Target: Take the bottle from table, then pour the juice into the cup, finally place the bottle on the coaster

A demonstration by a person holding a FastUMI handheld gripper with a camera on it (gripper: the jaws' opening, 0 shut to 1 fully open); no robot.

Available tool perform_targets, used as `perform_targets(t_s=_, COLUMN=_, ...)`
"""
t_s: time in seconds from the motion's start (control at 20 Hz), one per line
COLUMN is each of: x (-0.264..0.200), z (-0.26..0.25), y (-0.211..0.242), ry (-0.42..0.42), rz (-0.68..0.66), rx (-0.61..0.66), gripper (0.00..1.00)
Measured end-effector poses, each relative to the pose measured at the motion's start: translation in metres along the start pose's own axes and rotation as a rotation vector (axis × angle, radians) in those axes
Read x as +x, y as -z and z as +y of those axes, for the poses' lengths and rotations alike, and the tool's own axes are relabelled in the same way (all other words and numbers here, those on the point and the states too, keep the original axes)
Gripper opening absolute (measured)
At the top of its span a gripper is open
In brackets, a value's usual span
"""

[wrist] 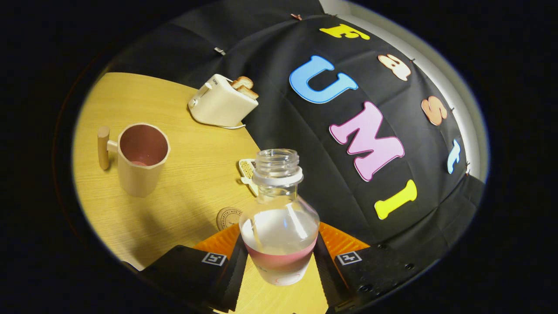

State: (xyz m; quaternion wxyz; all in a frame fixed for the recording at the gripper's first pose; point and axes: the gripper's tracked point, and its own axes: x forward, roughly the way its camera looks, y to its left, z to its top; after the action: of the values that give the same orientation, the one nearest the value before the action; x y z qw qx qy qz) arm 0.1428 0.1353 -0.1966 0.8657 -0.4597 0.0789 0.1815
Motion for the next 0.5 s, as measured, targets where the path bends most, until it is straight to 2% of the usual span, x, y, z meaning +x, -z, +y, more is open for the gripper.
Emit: perform_targets(t_s=0.5, x=0.018, z=0.043, y=-0.019, ry=-0.086, rz=-0.042, rx=-0.266, gripper=0.76)
